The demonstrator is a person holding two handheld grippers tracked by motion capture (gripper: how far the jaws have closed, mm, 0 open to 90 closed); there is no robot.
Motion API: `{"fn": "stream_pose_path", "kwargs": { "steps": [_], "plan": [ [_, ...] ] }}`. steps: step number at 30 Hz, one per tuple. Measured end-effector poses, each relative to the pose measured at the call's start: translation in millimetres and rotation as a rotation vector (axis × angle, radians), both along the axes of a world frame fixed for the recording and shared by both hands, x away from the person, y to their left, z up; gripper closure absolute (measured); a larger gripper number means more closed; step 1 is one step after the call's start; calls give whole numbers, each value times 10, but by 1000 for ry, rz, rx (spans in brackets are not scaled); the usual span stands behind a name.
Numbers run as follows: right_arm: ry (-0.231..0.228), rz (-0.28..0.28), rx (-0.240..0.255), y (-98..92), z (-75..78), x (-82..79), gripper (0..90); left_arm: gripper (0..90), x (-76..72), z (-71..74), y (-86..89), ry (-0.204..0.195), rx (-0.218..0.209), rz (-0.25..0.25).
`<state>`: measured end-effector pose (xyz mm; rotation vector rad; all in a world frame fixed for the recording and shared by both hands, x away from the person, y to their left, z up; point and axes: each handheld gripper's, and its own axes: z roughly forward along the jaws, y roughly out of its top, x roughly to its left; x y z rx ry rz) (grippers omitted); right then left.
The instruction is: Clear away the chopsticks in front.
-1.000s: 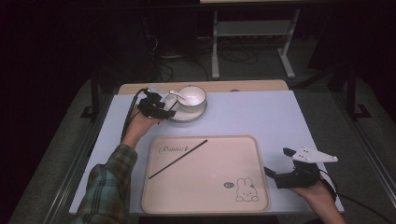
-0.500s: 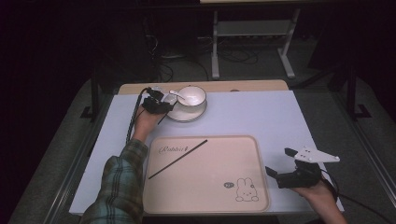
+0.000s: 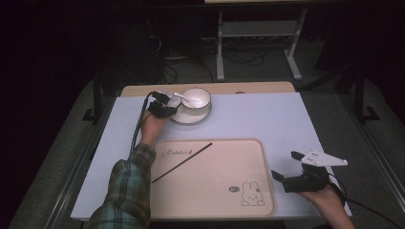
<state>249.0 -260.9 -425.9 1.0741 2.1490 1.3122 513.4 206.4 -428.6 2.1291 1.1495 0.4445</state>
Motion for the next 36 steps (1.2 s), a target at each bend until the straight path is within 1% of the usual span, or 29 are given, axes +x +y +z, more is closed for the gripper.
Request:
{"fn": "stream_pose_path", "kwargs": {
  "steps": [5,8,10,14,17,23,28,30,36],
  "plan": [
    [0,0,1,-3,1,0,0,851,-1,20,28,-2,-4,12],
    [-1,0,1,-5,0,0,0,852,-16,76,64,-7,-23,23],
    [-1,0,3,-8,-1,1,0,852,-33,126,110,2,-37,35],
    [0,-3,6,-12,-1,0,0,852,-102,208,239,4,-31,49],
    [-1,-4,8,-14,1,0,0,852,-183,250,351,5,-31,54],
    [-2,-3,7,-9,1,0,0,853,-394,309,548,3,-41,56],
    [-2,-4,6,-6,3,-1,0,852,-570,314,657,17,-43,46],
    [-2,-4,5,-3,3,-2,0,852,-643,317,692,16,-41,41],
    [-4,-3,4,2,6,-3,0,852,-898,313,815,10,-64,34]
  ]
}}
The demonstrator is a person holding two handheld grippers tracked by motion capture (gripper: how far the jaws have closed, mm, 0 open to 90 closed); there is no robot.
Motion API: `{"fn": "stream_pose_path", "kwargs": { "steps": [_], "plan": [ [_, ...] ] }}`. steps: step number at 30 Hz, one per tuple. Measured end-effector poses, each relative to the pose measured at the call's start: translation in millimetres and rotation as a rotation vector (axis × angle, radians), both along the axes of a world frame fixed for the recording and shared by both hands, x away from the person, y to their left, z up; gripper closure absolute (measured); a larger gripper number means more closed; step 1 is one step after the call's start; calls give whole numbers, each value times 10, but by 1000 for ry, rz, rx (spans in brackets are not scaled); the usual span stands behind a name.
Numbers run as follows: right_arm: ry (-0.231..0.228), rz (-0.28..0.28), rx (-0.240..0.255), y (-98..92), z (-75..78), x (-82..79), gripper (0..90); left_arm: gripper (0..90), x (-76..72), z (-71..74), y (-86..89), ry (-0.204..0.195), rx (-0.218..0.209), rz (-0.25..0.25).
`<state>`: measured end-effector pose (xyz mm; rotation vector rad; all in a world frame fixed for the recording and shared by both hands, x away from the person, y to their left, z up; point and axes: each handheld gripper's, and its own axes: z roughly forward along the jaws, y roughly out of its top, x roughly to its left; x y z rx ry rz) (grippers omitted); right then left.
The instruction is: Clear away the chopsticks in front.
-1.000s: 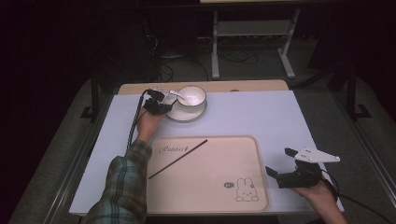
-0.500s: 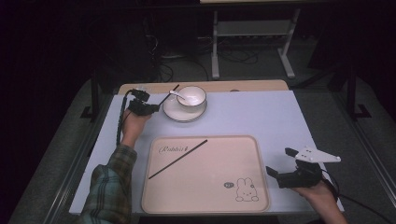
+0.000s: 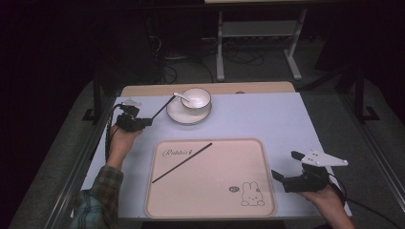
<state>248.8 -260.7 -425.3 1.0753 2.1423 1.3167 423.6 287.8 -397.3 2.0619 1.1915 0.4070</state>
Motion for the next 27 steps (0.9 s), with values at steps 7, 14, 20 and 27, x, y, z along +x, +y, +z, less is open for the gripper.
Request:
{"fn": "stream_pose_path", "kwargs": {
  "steps": [7,14,20,27],
  "plan": [
    [-3,1,-1,2,2,-2,0,852,-346,-53,151,6,-27,-21],
    [-10,9,-8,17,2,-9,0,852,-681,-27,200,15,-62,-58],
    [-15,18,-7,23,2,-11,0,852,-911,-26,124,25,-62,-102],
    [-13,17,-3,43,2,-1,0,853,-1065,-18,-77,35,-70,-169]
  ]
}}
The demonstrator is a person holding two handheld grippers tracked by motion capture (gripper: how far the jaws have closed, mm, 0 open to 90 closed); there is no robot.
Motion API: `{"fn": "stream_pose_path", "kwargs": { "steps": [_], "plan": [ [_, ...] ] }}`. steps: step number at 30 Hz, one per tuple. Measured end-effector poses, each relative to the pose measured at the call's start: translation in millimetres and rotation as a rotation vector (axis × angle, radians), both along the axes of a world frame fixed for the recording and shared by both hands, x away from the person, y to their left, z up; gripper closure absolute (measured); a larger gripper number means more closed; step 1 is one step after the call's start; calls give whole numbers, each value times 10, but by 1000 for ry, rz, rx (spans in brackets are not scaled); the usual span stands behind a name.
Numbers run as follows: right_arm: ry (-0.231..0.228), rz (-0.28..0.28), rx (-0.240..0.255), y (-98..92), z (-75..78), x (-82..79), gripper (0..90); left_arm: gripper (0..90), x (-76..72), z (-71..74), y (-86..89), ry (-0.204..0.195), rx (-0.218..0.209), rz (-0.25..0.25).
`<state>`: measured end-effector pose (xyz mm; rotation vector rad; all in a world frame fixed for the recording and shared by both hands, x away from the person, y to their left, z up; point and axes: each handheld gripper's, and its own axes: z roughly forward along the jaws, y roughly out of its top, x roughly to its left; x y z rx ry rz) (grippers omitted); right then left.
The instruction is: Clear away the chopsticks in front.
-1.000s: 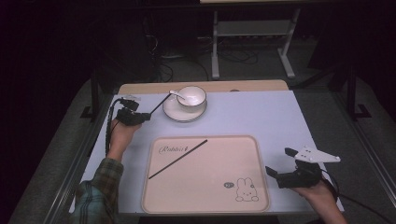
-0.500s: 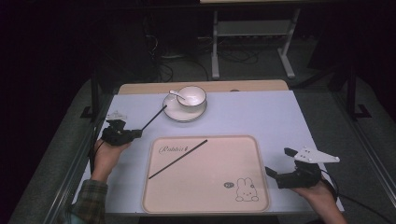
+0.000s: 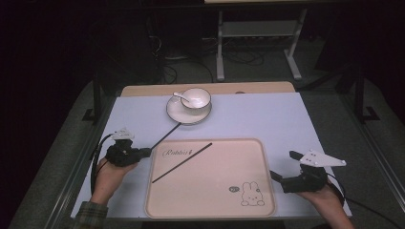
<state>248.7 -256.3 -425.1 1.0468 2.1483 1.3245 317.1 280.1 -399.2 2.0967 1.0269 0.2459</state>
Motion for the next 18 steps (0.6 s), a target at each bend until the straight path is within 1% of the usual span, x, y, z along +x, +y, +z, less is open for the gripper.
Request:
{"fn": "stream_pose_path", "kwargs": {
  "steps": [3,11,15,18],
  "plan": [
    [2,-2,-3,4,-2,-5,0,853,-31,3,-112,3,12,-34],
    [5,-11,-4,-3,-7,-10,0,853,-91,-19,-350,8,14,-96],
    [7,-13,-13,1,-17,1,0,853,-105,-46,-445,16,26,-117],
    [15,-17,-26,11,-38,20,0,853,-128,-56,-507,18,22,-125]
  ]
}}
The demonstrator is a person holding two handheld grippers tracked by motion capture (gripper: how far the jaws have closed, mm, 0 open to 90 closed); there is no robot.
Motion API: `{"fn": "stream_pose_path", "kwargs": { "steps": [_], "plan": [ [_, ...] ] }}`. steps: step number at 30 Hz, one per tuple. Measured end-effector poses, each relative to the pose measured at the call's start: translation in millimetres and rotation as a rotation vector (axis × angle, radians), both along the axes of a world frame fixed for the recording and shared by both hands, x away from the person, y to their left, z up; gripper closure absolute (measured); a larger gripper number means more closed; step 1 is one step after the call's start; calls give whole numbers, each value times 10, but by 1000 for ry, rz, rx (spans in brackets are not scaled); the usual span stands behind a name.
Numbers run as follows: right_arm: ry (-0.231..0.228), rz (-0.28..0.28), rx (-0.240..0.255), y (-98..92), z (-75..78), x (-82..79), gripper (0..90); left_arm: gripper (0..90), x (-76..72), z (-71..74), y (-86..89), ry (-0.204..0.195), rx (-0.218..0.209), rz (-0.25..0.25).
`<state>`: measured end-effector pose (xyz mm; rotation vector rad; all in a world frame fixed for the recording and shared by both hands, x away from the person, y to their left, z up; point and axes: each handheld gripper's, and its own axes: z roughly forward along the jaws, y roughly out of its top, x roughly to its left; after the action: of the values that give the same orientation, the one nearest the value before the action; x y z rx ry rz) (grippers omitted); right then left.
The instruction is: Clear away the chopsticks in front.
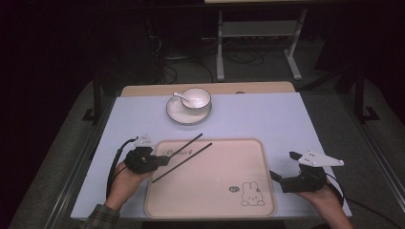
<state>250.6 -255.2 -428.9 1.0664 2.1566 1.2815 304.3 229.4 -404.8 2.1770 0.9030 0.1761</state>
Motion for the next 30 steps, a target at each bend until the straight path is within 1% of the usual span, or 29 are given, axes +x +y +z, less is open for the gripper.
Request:
{"fn": "stream_pose_path", "kwargs": {
  "steps": [2,5,8,10,12,14,15,18,23,24,26,30],
  "plan": [
    [10,-10,-11,15,-11,14,0,853,-27,6,-54,-5,14,-4],
    [0,-8,-13,28,7,11,0,853,-55,-2,-125,-3,15,-18],
    [-10,13,-16,35,19,-3,0,853,-57,-61,-196,14,27,-28],
    [-10,25,-20,35,20,-12,0,853,-46,-109,-240,28,41,-23],
    [-11,26,-16,27,20,-15,0,852,-38,-142,-283,31,48,-25],
    [-13,26,-11,22,23,-18,0,852,-29,-163,-319,28,68,-20],
    [-13,28,-10,22,24,-19,0,853,-23,-179,-335,30,70,-20],
    [-14,35,-10,27,25,-24,0,852,-18,-232,-360,29,91,-37],
    [-17,39,-11,29,28,-20,0,850,-17,-278,-356,27,108,-35],
    [-17,38,-11,28,28,-19,0,849,-13,-292,-354,34,110,-35],
    [-16,37,-10,26,28,-19,0,841,-8,-305,-350,37,126,-35],
    [-17,36,-9,25,30,-24,0,807,-6,-304,-346,35,127,-28]
  ]
}}
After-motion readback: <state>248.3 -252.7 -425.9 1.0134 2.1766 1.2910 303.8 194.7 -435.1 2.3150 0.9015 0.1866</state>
